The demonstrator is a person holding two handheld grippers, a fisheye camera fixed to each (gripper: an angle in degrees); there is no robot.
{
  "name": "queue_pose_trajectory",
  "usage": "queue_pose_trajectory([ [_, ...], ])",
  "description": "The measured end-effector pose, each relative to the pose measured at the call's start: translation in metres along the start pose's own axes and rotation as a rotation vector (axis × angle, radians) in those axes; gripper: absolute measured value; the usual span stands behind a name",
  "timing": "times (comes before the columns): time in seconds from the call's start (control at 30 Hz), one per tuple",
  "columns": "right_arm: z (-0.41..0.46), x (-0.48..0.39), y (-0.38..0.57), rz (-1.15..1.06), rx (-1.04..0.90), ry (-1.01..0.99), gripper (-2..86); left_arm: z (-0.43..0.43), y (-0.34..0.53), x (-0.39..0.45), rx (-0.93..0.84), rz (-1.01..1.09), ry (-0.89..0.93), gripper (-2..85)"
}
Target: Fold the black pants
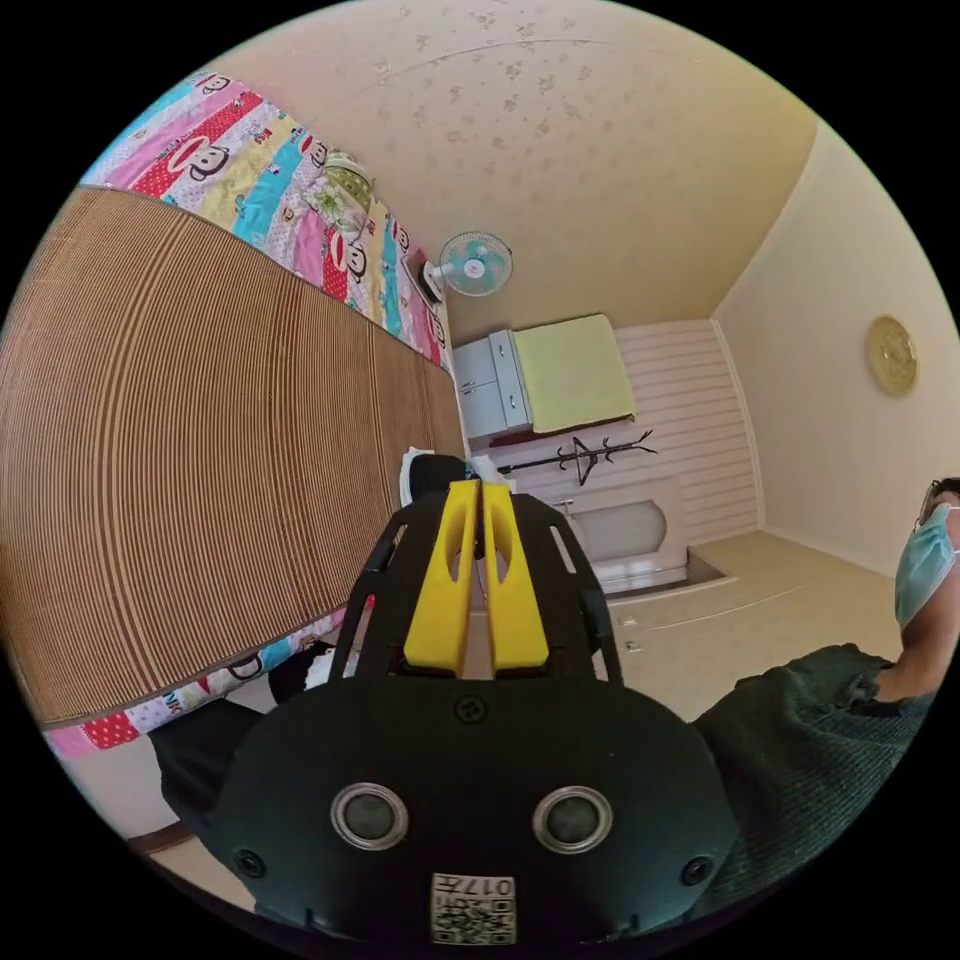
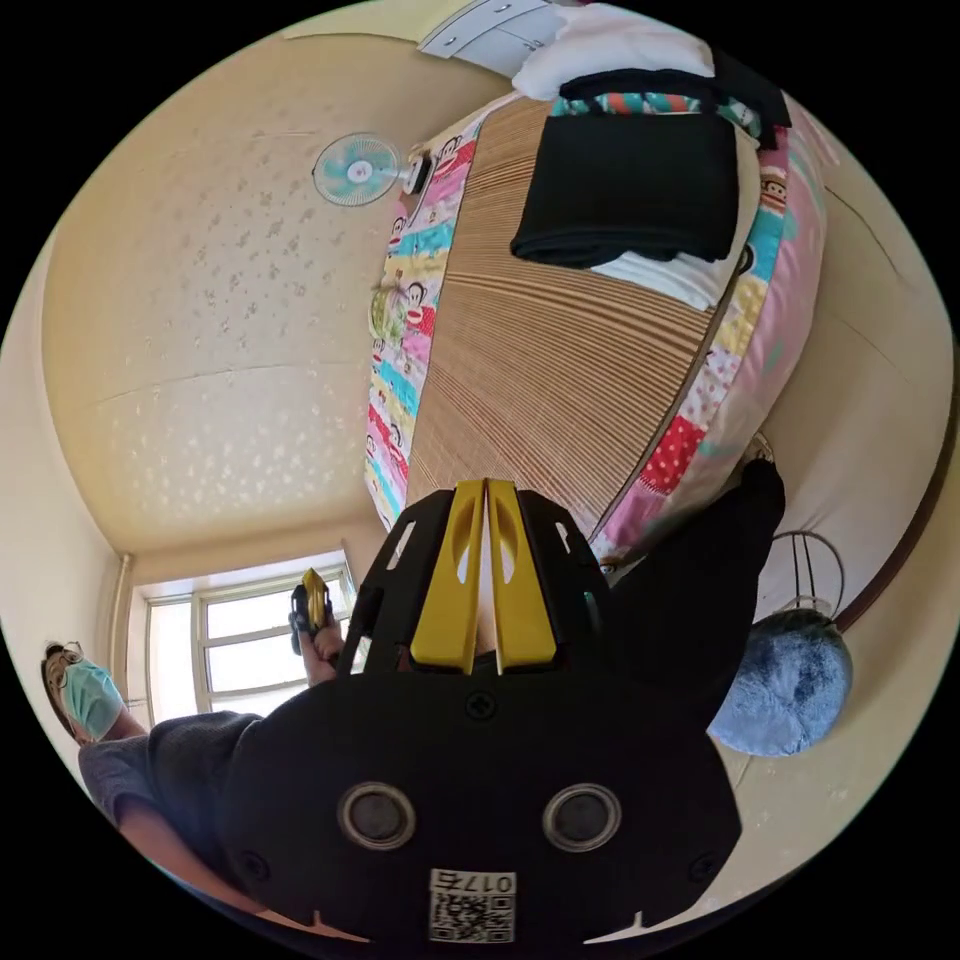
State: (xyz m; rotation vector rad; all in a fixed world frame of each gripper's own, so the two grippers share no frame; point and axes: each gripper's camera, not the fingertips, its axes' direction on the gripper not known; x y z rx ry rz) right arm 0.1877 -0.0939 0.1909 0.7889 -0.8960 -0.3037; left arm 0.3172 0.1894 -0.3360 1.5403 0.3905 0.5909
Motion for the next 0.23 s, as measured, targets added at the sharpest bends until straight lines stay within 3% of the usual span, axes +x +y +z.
queue_pose_trajectory([
  [0.23,-0.114,0.037,-0.093,0.003,0.112,0.053,1.9,0.137,0.001,-0.024,-0.085,-0.062,-0.091,-1.0],
])
